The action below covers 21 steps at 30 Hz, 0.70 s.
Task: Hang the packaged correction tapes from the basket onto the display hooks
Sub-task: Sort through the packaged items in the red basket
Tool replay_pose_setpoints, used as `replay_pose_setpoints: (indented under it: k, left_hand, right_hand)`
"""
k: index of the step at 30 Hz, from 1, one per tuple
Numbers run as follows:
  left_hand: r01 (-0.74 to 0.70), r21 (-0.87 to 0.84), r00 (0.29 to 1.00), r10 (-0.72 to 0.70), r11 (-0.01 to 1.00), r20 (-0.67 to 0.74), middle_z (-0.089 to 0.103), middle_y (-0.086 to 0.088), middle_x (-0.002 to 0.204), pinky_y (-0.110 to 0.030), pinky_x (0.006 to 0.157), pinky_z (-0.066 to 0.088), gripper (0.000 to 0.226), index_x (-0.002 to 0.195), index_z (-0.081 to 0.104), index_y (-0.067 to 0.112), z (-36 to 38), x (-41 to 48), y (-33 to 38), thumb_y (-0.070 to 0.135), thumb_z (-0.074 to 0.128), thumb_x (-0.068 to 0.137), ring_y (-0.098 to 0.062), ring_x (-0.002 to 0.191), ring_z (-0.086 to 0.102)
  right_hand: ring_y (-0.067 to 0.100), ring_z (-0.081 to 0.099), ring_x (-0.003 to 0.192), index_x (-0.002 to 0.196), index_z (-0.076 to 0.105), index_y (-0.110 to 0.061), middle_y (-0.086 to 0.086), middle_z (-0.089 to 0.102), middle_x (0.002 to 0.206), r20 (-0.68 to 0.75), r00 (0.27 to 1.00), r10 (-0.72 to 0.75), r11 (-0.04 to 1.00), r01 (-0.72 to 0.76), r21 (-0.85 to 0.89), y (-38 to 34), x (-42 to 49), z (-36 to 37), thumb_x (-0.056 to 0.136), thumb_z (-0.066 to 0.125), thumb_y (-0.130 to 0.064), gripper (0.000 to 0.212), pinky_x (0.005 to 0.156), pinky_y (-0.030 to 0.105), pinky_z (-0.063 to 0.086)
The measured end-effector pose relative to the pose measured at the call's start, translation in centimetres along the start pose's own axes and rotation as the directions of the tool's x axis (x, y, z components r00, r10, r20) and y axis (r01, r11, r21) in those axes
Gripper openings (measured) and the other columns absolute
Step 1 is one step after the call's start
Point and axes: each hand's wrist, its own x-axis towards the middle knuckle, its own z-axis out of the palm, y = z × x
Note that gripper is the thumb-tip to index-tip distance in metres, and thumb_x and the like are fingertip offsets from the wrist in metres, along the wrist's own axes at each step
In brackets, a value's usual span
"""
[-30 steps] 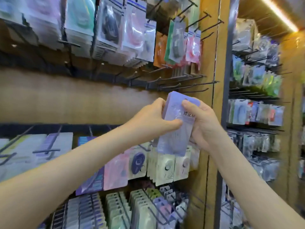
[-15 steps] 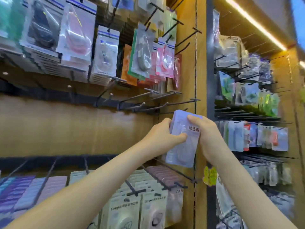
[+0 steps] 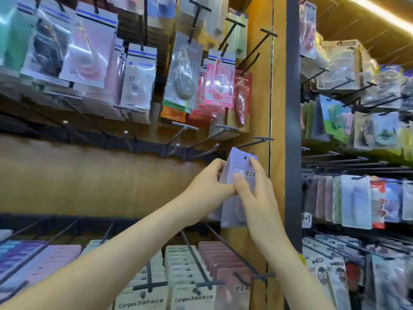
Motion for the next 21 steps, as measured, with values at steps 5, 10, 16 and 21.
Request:
replay_pose_setpoints:
  k: [5, 10, 16, 21]
  left_hand:
    - [-0.024, -0.023, 0.995, 0.026, 0.999, 0.094, 0.062, 0.003, 0.109, -0.032, 0.087, 0.056, 0.043, 0.119, 0.048, 0.026, -0.4, -0.3, 0.5, 0.024, 0.072, 0.083, -0.01, 0.1, 0.062]
    - [0.073, -0.106, 0.904, -0.021, 0.992, 0.427, 0.054, 0.005, 0.127, -0.035, 0.096, 0.051, 0.06, 0.131, 0.036, 0.033, -2.4, -1.2, 0.3, 0.013, 0.069, 0.085, -0.014, 0.116, 0.057]
    - [0.119, -0.205, 0.955, -0.056, 0.972, 0.291, 0.067, 0.0, 0.115, -0.042, 0.089, 0.055, 0.042, 0.124, 0.052, 0.025, -3.7, -1.5, -1.6, 0.001, 0.058, 0.091, -0.016, 0.104, 0.067]
    - [0.06, -0.073, 0.996, -0.055, 0.996, 0.073, 0.063, 0.008, 0.112, -0.03, 0.077, 0.056, 0.04, 0.118, 0.049, 0.031, -4.9, -1.1, -2.0, 0.005, 0.06, 0.09, -0.011, 0.103, 0.062]
  right_hand:
    - [0.0, 0.048, 0.121, 0.148, 0.021, -0.046, -0.016, 0.042, 0.142, 0.145, 0.983, 0.112, 0.956, -0.146, 0.253, -0.4, 0.0, 0.5, 0.093, 0.054, -0.036, 0.064, 0.08, 0.016, 0.046]
    - [0.013, 0.05, 0.124, 0.138, 0.035, -0.049, -0.015, 0.046, 0.141, 0.042, 0.991, 0.128, 0.962, -0.134, 0.237, -0.5, 0.3, 0.1, 0.095, 0.054, -0.033, 0.049, 0.097, 0.039, 0.051]
    - [-0.004, 0.032, 0.134, 0.143, 0.032, -0.048, -0.034, 0.034, 0.141, -0.11, 0.994, -0.026, 0.996, 0.035, 0.077, -0.2, 0.3, -0.1, 0.09, 0.061, -0.038, 0.061, 0.111, 0.03, 0.033]
    - [-0.007, 0.028, 0.126, 0.151, 0.02, -0.039, -0.025, 0.031, 0.141, -0.118, 0.988, -0.099, 0.974, 0.072, -0.215, -0.1, 1.0, 0.6, 0.093, 0.057, -0.037, 0.069, 0.1, 0.02, 0.026]
